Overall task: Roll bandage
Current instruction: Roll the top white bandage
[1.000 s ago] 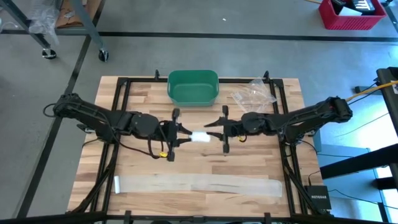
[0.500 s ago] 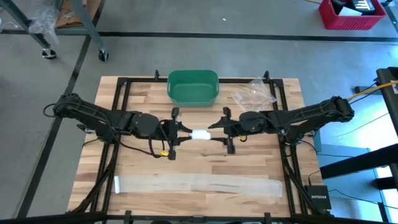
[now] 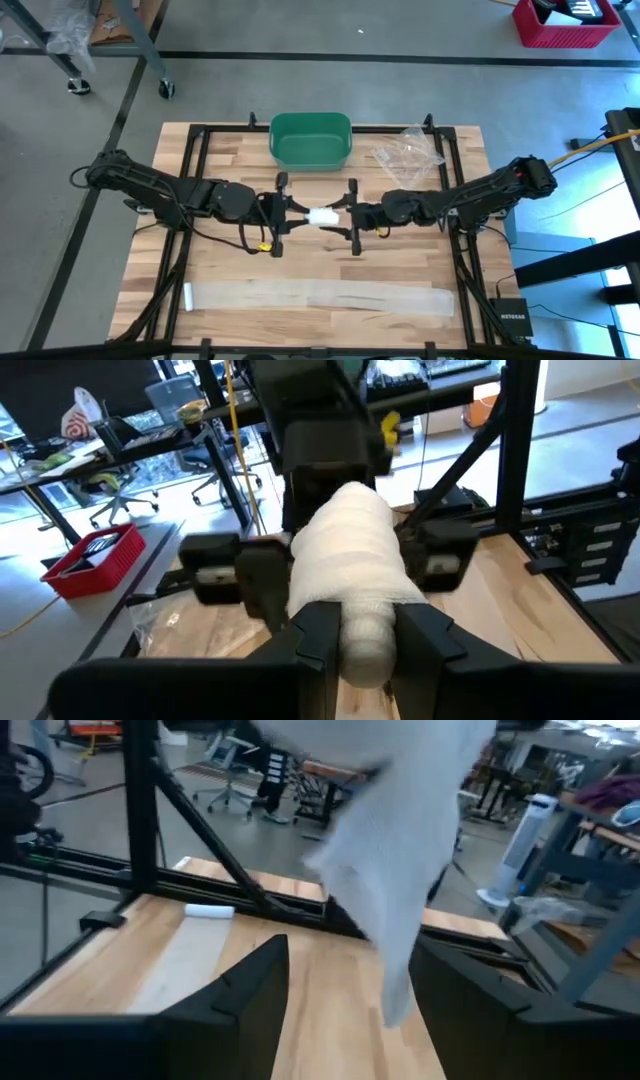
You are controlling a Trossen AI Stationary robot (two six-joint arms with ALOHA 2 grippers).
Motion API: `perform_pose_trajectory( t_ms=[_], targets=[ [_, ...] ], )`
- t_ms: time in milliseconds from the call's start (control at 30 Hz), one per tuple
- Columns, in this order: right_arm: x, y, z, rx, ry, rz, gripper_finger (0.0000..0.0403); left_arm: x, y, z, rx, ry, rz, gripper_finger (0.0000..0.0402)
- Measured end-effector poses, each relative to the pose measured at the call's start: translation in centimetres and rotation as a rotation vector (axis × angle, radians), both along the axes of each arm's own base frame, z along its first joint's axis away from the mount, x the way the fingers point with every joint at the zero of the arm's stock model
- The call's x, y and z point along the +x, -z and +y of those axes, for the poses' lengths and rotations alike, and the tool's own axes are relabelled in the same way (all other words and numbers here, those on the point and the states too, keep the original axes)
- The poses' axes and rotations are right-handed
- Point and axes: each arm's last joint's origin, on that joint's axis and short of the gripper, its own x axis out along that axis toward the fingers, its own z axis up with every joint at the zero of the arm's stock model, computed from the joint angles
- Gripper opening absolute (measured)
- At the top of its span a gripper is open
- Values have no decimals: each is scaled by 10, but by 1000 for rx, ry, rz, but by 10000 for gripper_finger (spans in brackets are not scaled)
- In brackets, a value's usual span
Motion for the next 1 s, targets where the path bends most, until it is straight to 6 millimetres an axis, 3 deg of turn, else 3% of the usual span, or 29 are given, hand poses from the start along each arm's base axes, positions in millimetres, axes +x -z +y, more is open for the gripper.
perform_pose_trajectory(
  t_ms=[133, 333, 500, 633, 800, 1000],
  targets=[
    [5, 2, 0, -21, 5, -29, 158, 0, -2, -1, -5, 4, -18, 54],
    [4, 3, 0, -54, 19, -13, 17, 0, -1, -1, -1, 5, -8, 54],
    [3, 5, 3, -28, 8, 7, 23, 0, -1, -1, 10, -3, -9, 54],
    [0, 6, 16, -32, -23, 20, 6, 0, -1, 1, 55, -77, -10, 54],
    [-5, 6, 30, -73, 15, 16, 14, -1, -1, 3, 105, -138, -8, 54],
    [-7, -6, 46, -120, -18, -14, 5, 0, 3, 4, 147, -157, 6, 54]
  ],
)
